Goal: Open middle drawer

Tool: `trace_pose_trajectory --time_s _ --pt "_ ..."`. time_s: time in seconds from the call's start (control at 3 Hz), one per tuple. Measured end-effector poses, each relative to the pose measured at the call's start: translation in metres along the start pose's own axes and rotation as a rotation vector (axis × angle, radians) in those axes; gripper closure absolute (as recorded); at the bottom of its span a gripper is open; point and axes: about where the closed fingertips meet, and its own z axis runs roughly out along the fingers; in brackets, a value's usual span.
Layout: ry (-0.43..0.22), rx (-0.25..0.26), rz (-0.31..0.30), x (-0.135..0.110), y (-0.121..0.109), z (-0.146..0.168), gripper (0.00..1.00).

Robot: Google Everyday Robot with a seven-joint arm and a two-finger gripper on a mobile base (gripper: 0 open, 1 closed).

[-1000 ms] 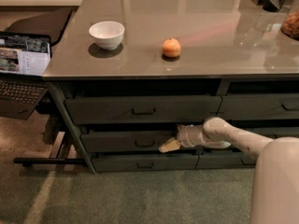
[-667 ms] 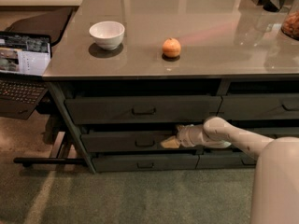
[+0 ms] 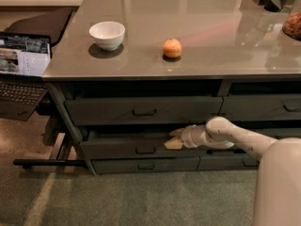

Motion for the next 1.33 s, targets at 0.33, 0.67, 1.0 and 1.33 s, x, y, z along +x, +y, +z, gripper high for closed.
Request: trace_pose_trajectory --time_s 0.33,0.67,1.0,1.33 --pt "0.000 0.000 0.000 0.001 0.000 -0.001 0.87" --pt "0.017 0.001 0.011 0.013 0.009 -0.010 0.63" --pt "0.054 -0.006 0.021 0.033 0.029 -0.026 0.40" --pt "0.054 -0.006 0.021 0.030 0.029 -0.026 0.17"
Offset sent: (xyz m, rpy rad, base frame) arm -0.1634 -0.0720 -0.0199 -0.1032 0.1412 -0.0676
